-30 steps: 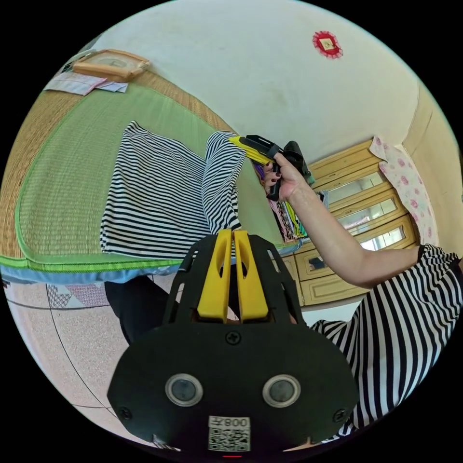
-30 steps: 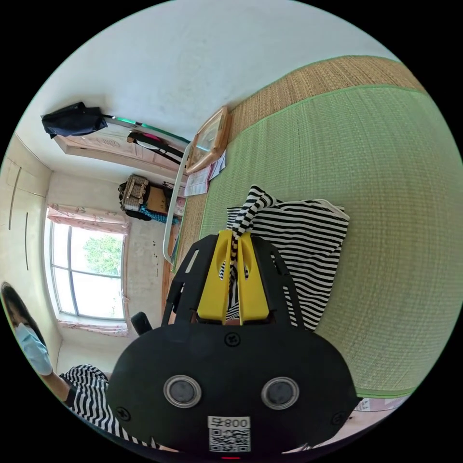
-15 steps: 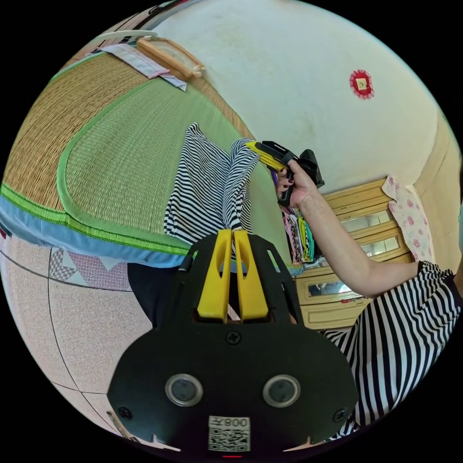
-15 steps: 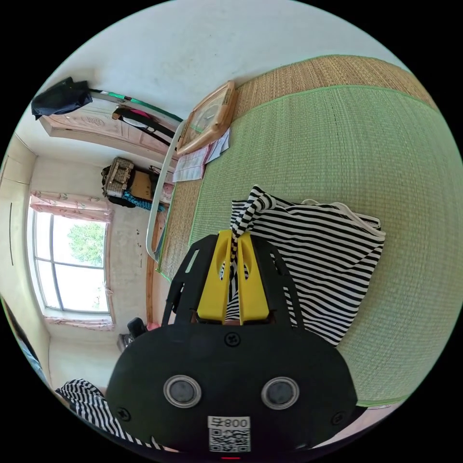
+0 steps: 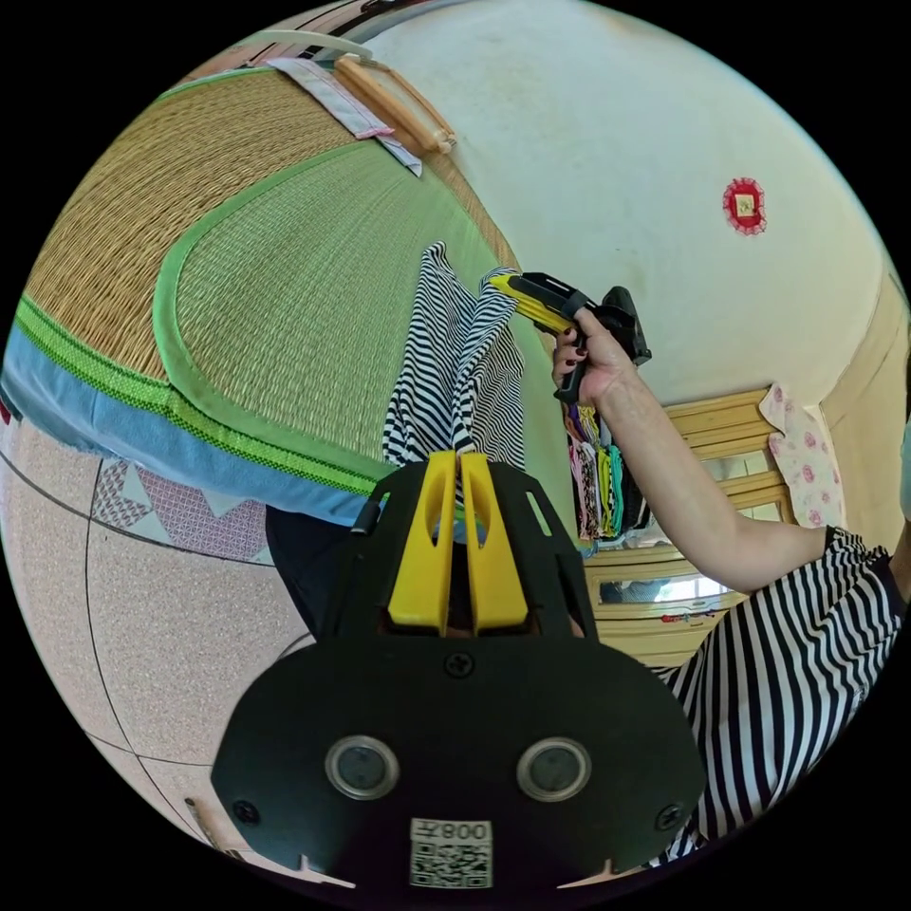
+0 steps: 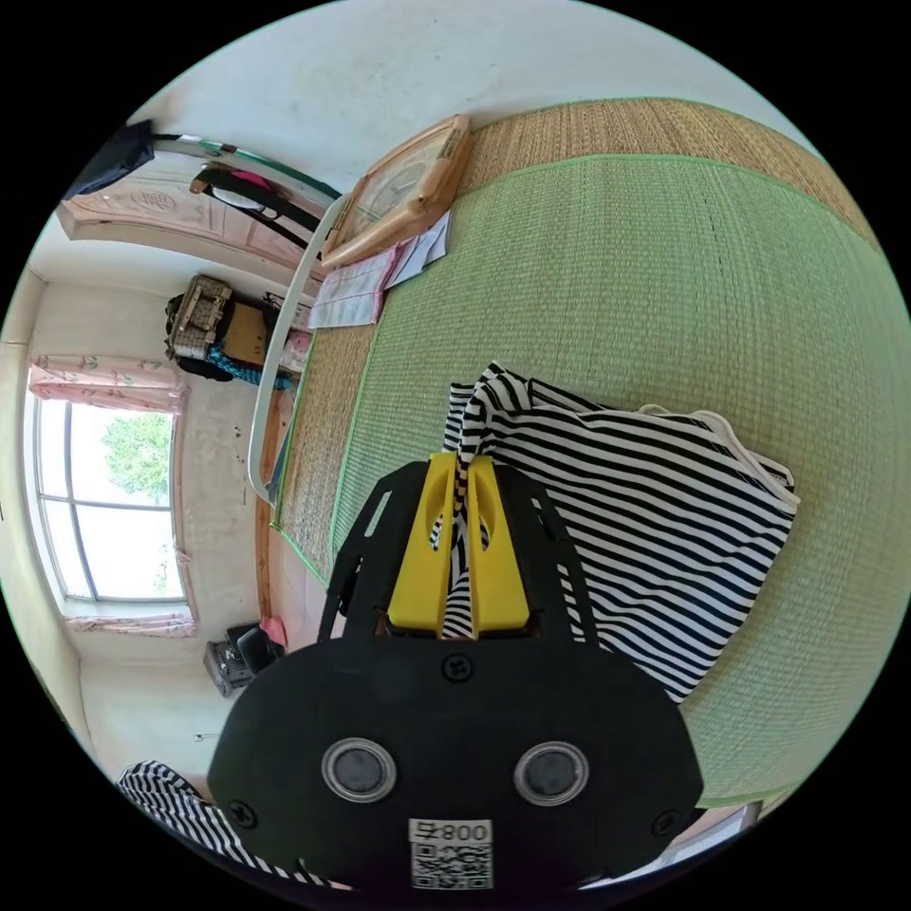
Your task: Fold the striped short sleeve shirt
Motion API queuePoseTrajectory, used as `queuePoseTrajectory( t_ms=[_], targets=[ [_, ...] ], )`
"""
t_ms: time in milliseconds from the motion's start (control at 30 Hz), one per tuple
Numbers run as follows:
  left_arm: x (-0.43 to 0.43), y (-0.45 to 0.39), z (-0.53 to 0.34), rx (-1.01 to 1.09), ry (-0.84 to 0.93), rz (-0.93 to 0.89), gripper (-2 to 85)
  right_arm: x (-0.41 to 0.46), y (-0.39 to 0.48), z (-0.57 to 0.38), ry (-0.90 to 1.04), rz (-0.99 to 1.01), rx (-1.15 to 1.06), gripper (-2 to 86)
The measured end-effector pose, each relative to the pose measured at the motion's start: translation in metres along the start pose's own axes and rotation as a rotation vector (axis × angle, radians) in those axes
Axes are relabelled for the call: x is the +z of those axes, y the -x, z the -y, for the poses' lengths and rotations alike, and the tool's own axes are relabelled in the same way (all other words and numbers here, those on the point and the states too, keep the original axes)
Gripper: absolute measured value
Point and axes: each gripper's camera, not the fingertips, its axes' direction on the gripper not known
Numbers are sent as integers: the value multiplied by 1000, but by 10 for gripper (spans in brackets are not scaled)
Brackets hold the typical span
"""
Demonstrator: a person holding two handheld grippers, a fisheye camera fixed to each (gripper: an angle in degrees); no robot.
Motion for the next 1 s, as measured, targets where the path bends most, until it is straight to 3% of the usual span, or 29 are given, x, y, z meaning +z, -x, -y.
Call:
queuePoseTrajectory(
  t_ms=[567, 1000],
  targets=[
    [66, 79, -41, -56, 5, 4, 6, 34, 68, 48, 103, -107, -77, 24],
    [82, 96, -57, -50, -14, -24, 7, 7, 104, 51, 79, -41, -178, 26]
  ],
)
